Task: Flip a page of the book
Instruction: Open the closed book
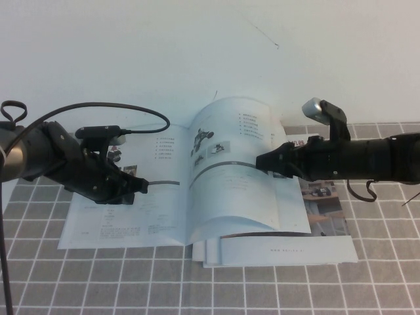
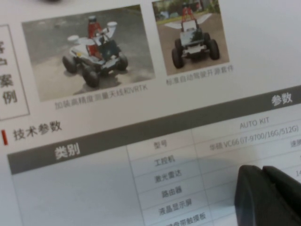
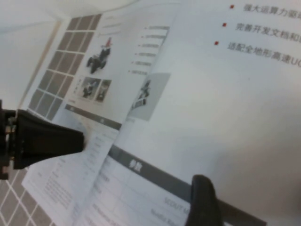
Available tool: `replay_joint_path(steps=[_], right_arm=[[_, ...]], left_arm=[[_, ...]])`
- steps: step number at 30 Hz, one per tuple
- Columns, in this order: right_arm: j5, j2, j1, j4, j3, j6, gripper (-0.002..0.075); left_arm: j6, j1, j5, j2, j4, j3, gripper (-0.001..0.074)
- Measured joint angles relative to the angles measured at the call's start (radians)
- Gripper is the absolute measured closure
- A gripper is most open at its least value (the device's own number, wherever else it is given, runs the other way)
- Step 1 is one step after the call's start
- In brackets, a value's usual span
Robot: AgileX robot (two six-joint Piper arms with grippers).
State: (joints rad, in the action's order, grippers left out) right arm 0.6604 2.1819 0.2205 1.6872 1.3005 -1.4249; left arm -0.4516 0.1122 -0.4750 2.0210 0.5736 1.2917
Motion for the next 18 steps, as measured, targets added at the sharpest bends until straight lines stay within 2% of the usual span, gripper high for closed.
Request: replay_joint_path(steps=[11, 18], right_arm=[[0.224, 0.000, 0.000, 0.011, 0.048, -0.026, 0.0288], [0.423, 0.000, 0.012, 0.012, 0.091, 0.025, 0.0288]], left_arm=[[-0.002, 0.000, -0.002, 0.000, 0.000, 0.000, 0.0738], [-0.044, 0.000, -0.011, 0.002, 0.046, 0.002, 0.0738]])
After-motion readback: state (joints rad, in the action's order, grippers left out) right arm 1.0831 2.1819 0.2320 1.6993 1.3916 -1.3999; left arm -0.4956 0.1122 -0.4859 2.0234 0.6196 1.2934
